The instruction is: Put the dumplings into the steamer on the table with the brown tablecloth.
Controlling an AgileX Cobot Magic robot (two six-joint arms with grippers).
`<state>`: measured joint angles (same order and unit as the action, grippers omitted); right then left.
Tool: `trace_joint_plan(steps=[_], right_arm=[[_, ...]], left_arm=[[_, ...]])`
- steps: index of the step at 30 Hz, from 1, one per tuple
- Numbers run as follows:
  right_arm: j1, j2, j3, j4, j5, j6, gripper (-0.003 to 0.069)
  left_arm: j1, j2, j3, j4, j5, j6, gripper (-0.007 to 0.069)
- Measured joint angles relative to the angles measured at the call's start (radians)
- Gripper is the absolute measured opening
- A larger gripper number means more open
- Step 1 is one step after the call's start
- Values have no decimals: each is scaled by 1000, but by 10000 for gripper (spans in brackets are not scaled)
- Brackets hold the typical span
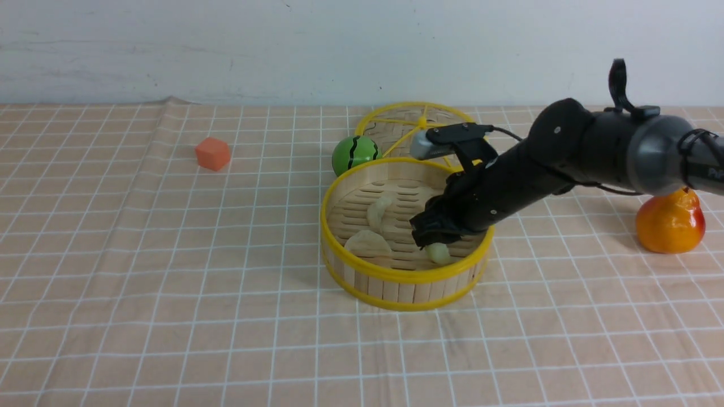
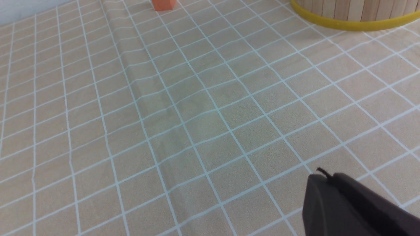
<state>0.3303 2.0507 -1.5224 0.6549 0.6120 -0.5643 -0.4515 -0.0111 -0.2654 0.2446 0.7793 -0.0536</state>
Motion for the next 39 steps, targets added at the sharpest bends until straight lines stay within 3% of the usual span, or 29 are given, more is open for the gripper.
trace_joint_plan(steps=[1,4,5,6,11,16,21,23,26,28,32,36,39], right_arm=[[0,0,-1,4,1,-1,216],[-3,-33,-29,14,55,-1,364],[-3,-37,-29,14,61,-1,364],[-14,-78,-66,13,106,-1,426],[-81,-270,-228,-18,264,53,477],[-182,-492,-349,-104,427,129,416],[-274,-672,-311,-285,544,163,270],[-320,-759,-215,-379,552,222,169],[-341,-833,-98,-433,489,268,90],[-347,-913,66,-449,331,269,13],[-347,-1038,305,-418,67,193,-20],[-295,-1252,667,-385,-333,-49,-20],[-241,-1405,917,-372,-595,-156,-20]], left_arm=[[0,0,0,0,0,0,11],[0,0,0,0,0,0,11],[0,0,0,0,0,0,11],[0,0,0,0,0,0,13],[0,0,0,0,0,0,18],[0,0,0,-4,28,0,21],[0,0,0,-12,40,1,27],[0,0,0,-12,42,1,30],[0,0,0,-12,42,2,34],[0,0,0,-12,42,3,37],[0,0,0,-12,44,3,37],[0,0,0,-12,45,4,37],[0,0,0,-12,45,4,37]])
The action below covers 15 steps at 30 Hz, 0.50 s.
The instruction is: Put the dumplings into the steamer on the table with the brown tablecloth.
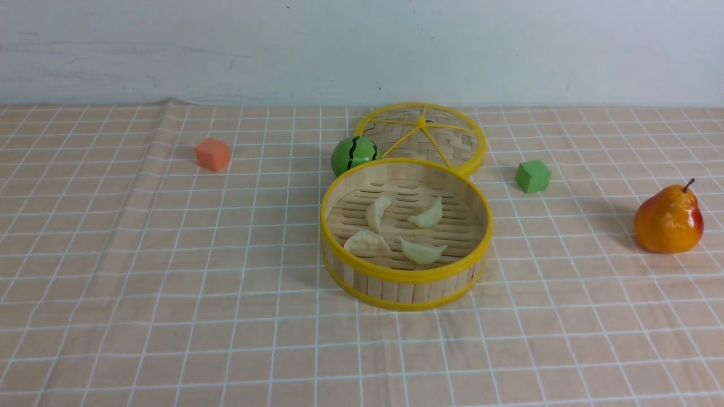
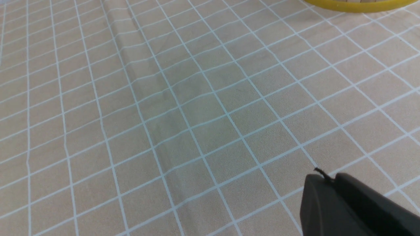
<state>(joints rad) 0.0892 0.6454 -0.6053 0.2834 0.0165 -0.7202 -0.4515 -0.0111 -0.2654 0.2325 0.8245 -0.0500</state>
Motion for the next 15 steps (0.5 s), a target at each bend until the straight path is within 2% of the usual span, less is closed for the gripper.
trace_joint_plan(steps=[3,6,10,15], right_arm=[[42,-157,211,32,-252,-25,-18],[54,-245,363,80,-351,-12,-18],[54,-354,523,120,-375,79,-15],[54,-408,585,137,-383,234,-10]], left_arm=[[0,0,0,0,0,0,39],[0,0,0,0,0,0,39],[0,0,0,-1,0,0,46],[0,0,0,-2,0,0,55]])
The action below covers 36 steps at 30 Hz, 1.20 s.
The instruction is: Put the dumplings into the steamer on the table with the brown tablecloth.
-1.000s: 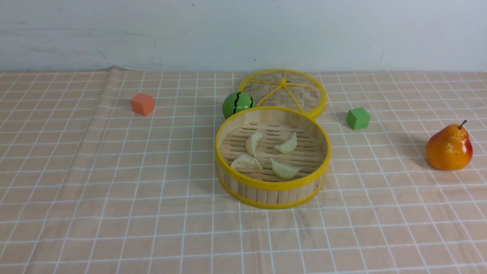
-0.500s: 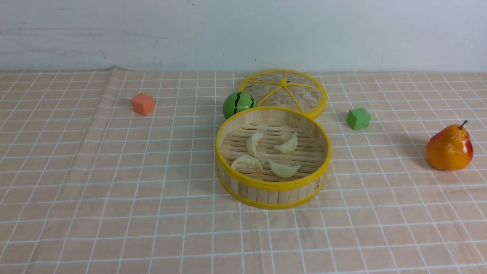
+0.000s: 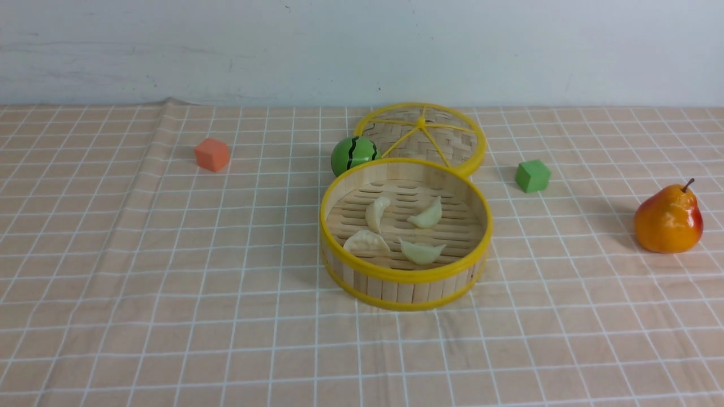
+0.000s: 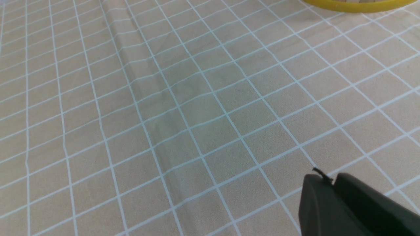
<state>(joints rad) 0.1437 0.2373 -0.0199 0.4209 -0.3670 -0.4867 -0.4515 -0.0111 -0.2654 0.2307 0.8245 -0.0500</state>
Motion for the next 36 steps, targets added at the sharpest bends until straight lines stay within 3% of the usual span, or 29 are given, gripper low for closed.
trace_joint_plan(steps=[6,14,23,28,29,31,36], right_arm=[[0,-5,6,13,-1,134,-9],[10,-23,8,15,-2,144,-3],[-17,-241,45,14,59,143,2],[-88,-248,45,-172,178,171,-1],[-110,-248,45,-268,259,215,-1],[-119,-248,45,-333,332,267,-1],[-120,-248,45,-363,547,416,-1]], left_arm=[[0,0,0,0,0,0,60],[0,0,0,0,0,0,67],[0,0,0,-1,2,0,67],[0,0,0,-1,3,0,71],[0,0,0,0,4,0,71],[0,0,0,0,5,0,72],[0,0,0,0,5,0,78]])
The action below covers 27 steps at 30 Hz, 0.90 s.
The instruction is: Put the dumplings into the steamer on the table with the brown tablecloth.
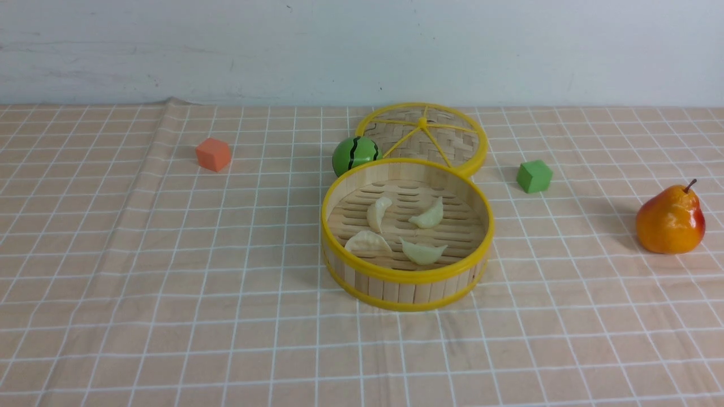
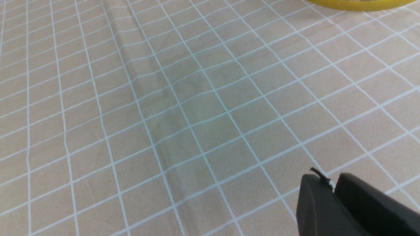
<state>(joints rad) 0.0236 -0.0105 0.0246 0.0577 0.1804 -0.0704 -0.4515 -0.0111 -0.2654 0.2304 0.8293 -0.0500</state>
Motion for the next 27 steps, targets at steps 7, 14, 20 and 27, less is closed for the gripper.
trace_joint_plan(steps=[7,14,20,27], right_arm=[[0,0,-7,0,198,181,-1],[0,0,-10,0,213,217,0],[0,0,-10,0,215,221,0],[0,0,-10,0,216,221,3]], left_arm=[[0,0,0,0,0,0,88],[0,0,0,0,0,0,90],[0,0,0,0,0,0,92],[0,0,0,0,0,0,101]])
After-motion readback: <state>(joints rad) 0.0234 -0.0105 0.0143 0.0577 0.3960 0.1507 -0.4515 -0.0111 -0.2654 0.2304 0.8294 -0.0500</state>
